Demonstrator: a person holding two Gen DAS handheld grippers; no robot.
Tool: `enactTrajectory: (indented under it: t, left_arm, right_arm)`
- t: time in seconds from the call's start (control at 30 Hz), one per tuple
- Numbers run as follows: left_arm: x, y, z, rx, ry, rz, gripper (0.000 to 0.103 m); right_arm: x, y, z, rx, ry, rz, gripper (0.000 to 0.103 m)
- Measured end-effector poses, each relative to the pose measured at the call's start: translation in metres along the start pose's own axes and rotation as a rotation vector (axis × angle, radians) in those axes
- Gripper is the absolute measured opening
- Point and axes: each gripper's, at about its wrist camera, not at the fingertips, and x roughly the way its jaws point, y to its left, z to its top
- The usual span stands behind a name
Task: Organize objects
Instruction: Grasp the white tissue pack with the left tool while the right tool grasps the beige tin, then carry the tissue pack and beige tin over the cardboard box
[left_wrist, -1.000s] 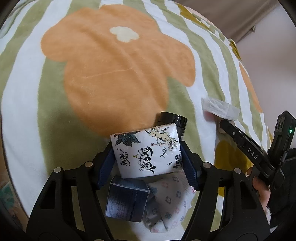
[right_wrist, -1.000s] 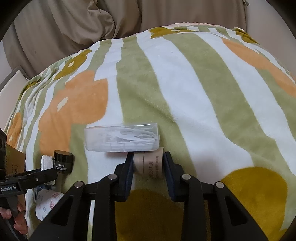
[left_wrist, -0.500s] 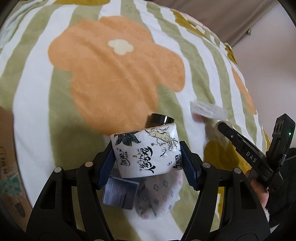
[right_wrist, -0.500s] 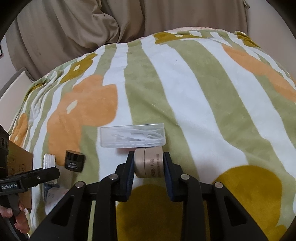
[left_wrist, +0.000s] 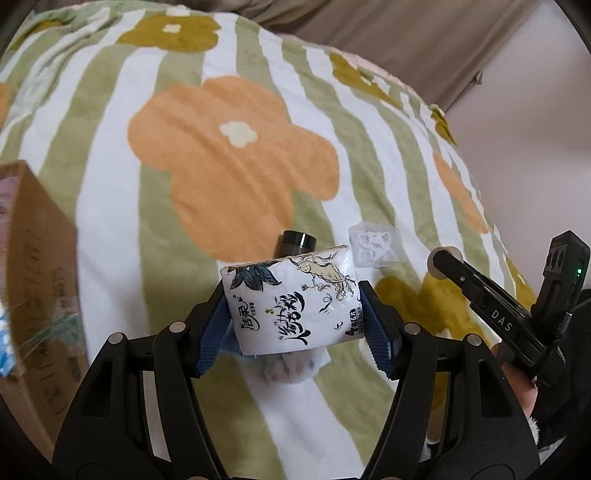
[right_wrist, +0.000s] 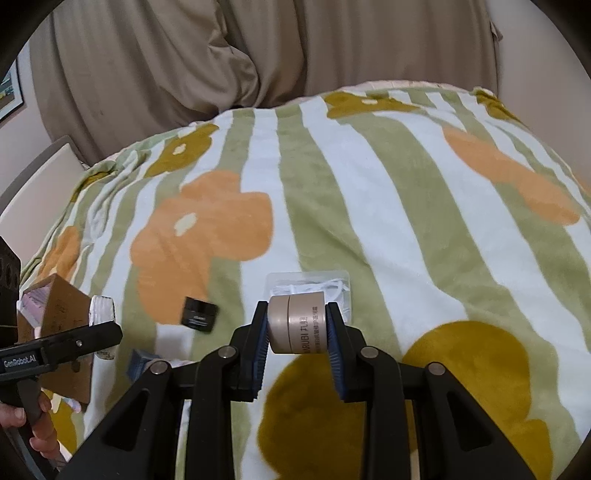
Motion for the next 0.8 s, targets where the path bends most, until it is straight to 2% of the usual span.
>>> enactTrajectory:
  t: [0.4,0.8]
  left_arm:
    - [-0.087,0.011,-0.007,0.016,-0.127,0.016,0.063]
    - [-0.169,0.052,-0.006,0.009,-0.222,0.07,0.063]
  right_arm:
    - [-0.056,0.062,0.017,-0.099,-0.083,0.051,0.027]
    - [-0.078,0.147,0.027,-0.206,-0.117,0.129,0.027]
